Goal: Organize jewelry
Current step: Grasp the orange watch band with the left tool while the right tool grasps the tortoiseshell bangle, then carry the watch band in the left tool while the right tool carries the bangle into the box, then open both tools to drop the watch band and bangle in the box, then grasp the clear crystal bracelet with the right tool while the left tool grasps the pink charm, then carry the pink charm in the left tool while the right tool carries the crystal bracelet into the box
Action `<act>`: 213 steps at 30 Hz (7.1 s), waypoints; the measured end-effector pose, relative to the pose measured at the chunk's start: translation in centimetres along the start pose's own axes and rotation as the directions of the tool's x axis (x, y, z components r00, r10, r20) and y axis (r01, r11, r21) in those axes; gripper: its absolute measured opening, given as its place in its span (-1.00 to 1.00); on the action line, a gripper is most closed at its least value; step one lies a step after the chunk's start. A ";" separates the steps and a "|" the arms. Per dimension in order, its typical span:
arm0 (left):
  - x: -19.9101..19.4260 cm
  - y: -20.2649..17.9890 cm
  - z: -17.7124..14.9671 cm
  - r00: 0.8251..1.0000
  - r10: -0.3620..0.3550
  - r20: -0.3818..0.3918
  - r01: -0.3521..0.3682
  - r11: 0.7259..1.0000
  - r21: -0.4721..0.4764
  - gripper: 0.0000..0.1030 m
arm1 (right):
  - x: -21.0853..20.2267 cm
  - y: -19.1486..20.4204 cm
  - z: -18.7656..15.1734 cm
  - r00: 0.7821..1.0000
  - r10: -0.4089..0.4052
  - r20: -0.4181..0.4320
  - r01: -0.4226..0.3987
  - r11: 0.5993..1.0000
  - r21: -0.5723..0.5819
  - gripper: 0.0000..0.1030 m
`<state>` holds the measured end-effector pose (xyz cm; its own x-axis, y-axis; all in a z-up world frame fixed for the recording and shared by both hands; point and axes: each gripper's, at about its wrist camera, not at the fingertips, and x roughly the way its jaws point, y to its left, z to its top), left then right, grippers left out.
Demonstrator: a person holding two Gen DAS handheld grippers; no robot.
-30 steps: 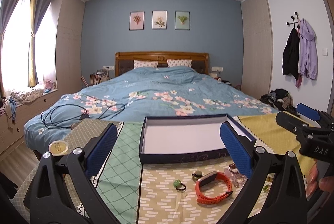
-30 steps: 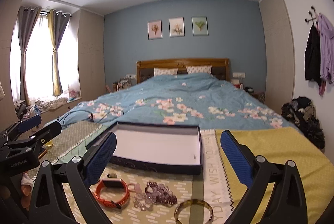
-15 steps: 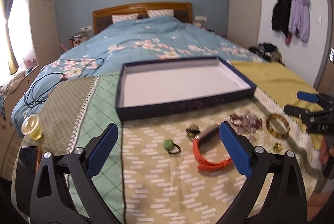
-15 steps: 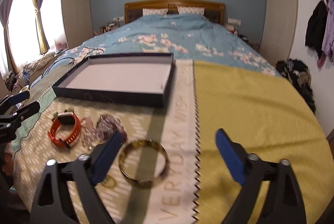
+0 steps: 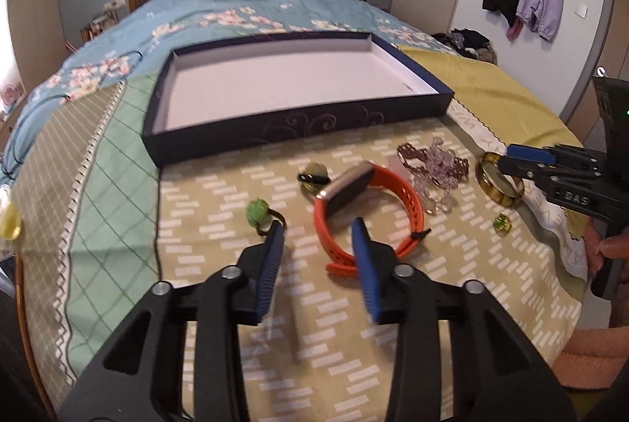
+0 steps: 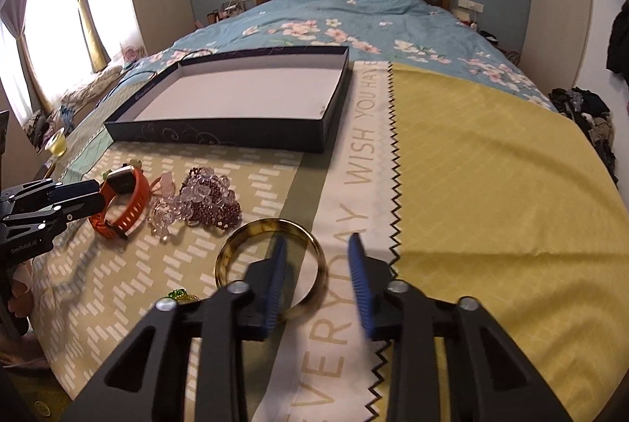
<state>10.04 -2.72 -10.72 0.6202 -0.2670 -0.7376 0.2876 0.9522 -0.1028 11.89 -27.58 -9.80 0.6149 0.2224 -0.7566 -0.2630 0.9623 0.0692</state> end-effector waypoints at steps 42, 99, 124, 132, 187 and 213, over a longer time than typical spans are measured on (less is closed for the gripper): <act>-0.1 6.0 14.4 0.987 0.067 0.144 -0.067 0.998 -0.005 -0.86 | 6.7 2.0 16.4 0.980 0.160 0.116 -0.164 0.986 0.021 -0.89; -1.1 4.3 7.3 0.986 0.017 0.165 -0.027 0.998 0.060 0.07 | 2.1 5.0 4.9 0.966 0.256 -0.021 -0.256 0.950 -0.177 -0.33; 0.7 -1.9 4.6 0.991 -0.098 0.092 0.077 0.976 0.205 0.06 | 1.4 6.2 4.2 0.964 0.266 0.004 -0.261 0.947 -0.186 -0.85; 2.9 -3.7 5.0 0.987 -0.163 0.011 0.156 0.960 0.234 -0.22 | -1.4 5.2 5.7 0.949 0.300 0.096 -0.283 0.946 -0.159 -0.85; 1.3 -1.0 9.4 0.988 -0.139 0.064 0.129 0.982 0.138 -0.93 | -2.3 4.3 10.6 0.919 0.330 0.215 -0.309 0.943 -0.127 -0.85; 4.4 2.6 12.1 0.998 -0.052 0.038 0.047 0.991 0.121 -0.93 | 4.2 4.6 15.9 0.936 0.304 0.176 -0.299 0.953 -0.055 -0.85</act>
<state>22.35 -3.25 -6.13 0.6319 -0.3215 -0.7052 0.4029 0.9136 -0.0555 25.08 -19.78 -2.28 0.6268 0.5280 -0.5731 -0.4750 0.8419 0.2561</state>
